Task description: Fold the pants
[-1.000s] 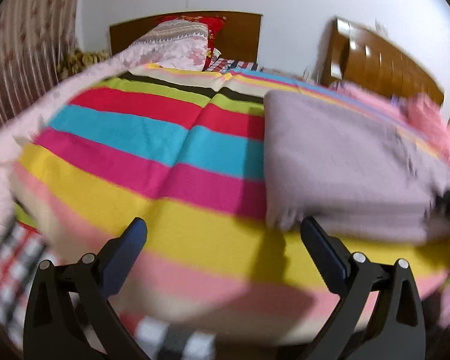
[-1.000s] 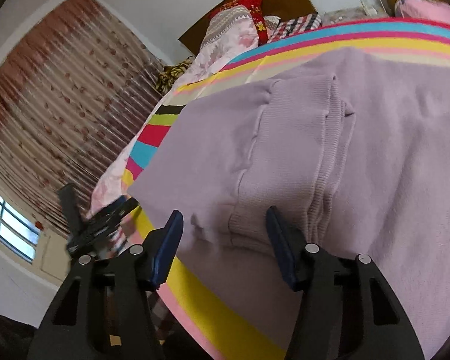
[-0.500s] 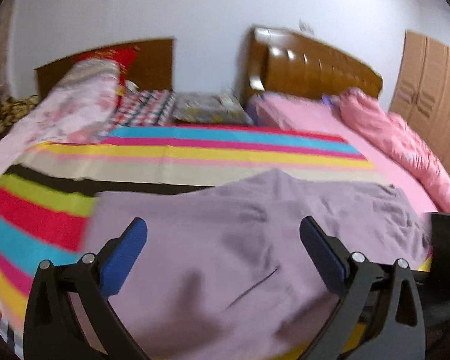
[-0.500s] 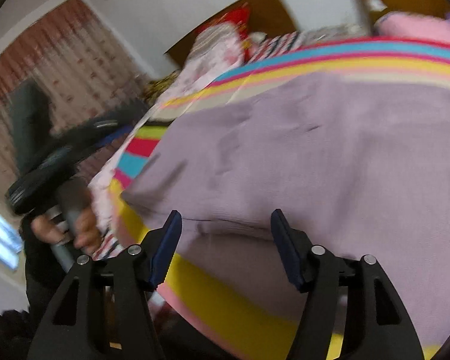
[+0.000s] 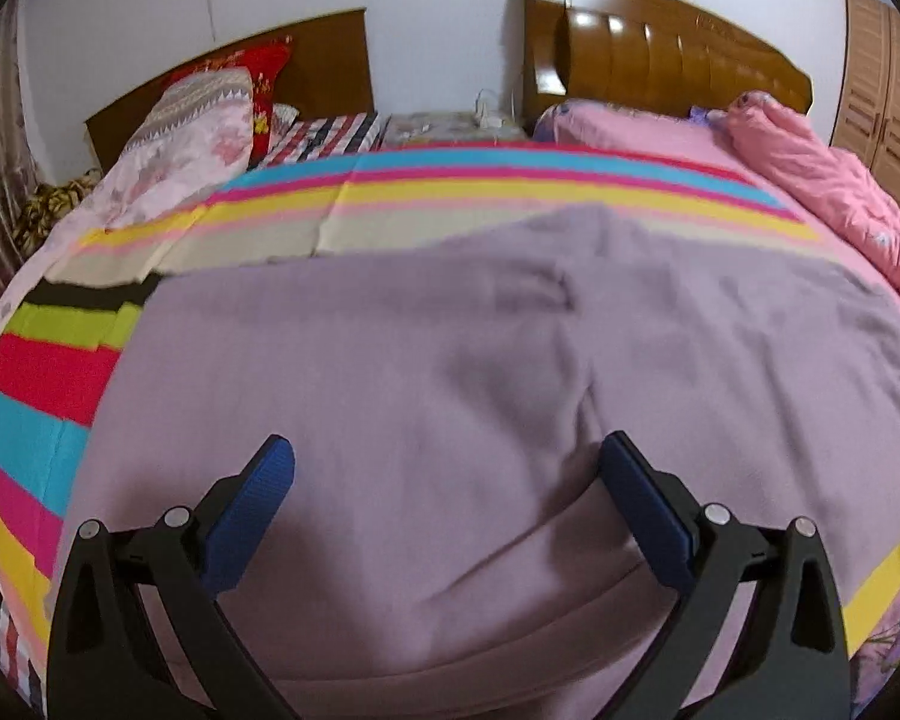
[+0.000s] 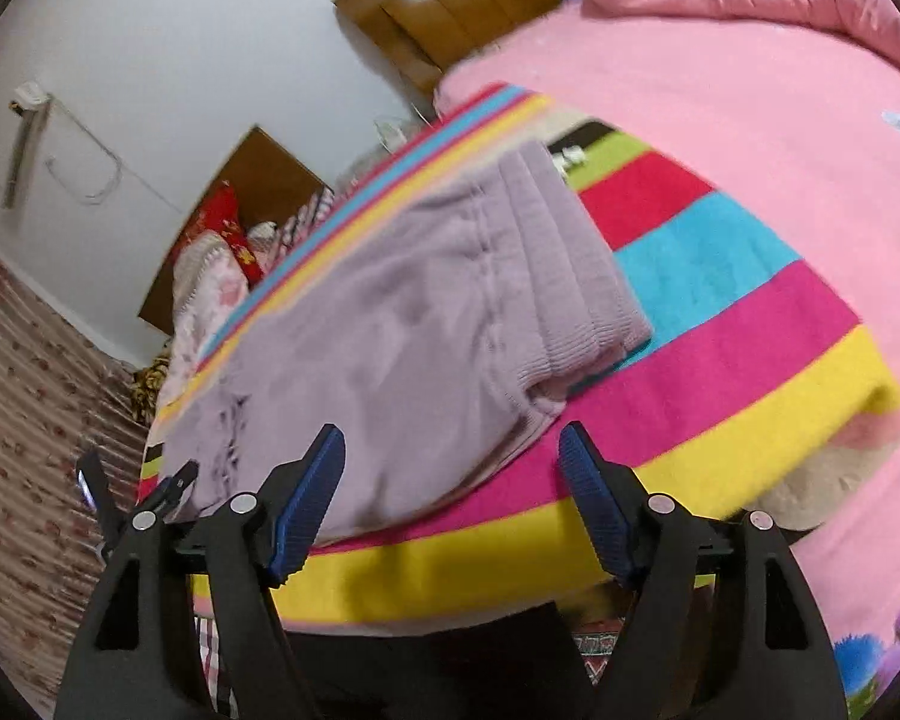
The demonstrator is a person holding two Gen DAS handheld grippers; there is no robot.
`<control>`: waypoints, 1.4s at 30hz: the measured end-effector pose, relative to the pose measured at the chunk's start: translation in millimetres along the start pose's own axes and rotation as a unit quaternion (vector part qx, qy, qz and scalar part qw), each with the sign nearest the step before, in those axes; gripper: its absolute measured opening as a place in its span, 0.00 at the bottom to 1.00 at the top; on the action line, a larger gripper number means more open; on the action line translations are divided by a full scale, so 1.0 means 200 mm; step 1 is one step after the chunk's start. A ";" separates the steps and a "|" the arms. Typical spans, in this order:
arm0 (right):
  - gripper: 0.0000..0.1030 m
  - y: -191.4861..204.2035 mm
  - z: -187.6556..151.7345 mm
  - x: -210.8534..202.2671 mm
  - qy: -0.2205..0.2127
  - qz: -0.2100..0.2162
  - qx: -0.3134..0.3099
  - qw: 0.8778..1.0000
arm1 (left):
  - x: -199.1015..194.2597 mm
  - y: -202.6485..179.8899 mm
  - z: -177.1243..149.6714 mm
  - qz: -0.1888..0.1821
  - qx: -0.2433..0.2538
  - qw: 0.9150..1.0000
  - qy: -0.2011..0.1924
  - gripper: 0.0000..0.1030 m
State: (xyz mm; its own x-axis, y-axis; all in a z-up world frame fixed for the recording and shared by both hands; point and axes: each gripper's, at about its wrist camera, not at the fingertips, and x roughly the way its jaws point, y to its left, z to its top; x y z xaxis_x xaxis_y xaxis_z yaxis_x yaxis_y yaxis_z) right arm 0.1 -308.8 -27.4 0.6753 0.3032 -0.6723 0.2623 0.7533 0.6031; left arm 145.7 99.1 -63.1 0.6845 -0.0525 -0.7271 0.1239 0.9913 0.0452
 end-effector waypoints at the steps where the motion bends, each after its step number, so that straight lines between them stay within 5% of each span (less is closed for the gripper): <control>1: 0.71 0.00 0.01 0.05 0.015 -0.003 0.003 1.000 | 0.00 0.00 -0.01 -0.003 -0.003 1.000 0.002 0.99; 12: 0.78 0.04 0.13 0.18 0.038 -0.055 0.002 0.998 | 0.03 0.01 -0.01 -0.006 -0.006 1.000 0.017 0.99; 16: 0.78 0.09 0.11 0.19 0.066 -0.045 -0.022 0.997 | 0.03 0.02 -0.01 -0.008 -0.007 1.000 0.017 0.99; 21: 0.78 -0.01 0.17 0.17 0.033 -0.011 0.062 0.997 | 0.03 0.01 -0.01 -0.007 -0.007 1.000 0.017 0.99; 22: 0.76 0.01 0.17 0.18 0.031 -0.022 0.055 0.998 | 0.03 0.01 -0.01 -0.007 -0.007 1.000 0.017 0.99; 24: 0.49 0.08 0.14 0.19 0.031 -0.067 0.004 0.997 | 0.02 0.01 -0.01 -0.007 -0.007 1.000 0.017 0.99; 26: 0.36 0.04 0.12 0.19 0.025 -0.038 0.026 0.999 | 0.02 0.01 -0.01 -0.008 -0.007 1.000 0.017 0.99; 29: 0.32 -0.03 0.10 0.17 -0.007 0.010 0.069 0.998 | 0.02 0.01 -0.01 -0.008 -0.007 1.000 0.017 0.99; 36: 0.31 -0.04 0.09 0.14 -0.051 0.038 0.128 0.990 | 0.03 0.00 0.00 -0.002 0.000 1.000 0.019 0.99; 39: 0.31 0.15 0.14 0.06 -0.090 -0.006 0.065 0.994 | -0.05 0.03 -0.01 -0.025 0.010 1.000 0.004 0.96; 42: 0.30 0.61 0.20 0.00 -0.147 -0.066 -0.103 0.981 | -0.27 0.25 -0.05 -0.074 -0.075 0.992 -0.071 0.97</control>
State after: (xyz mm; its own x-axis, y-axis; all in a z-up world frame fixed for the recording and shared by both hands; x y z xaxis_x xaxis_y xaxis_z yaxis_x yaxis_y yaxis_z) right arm 59.4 -240.3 63.1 0.8230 0.0362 -0.5669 0.2359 0.8861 0.3990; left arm 106.9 151.9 -28.5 0.7630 -0.2041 -0.6133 0.1287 0.9778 -0.1654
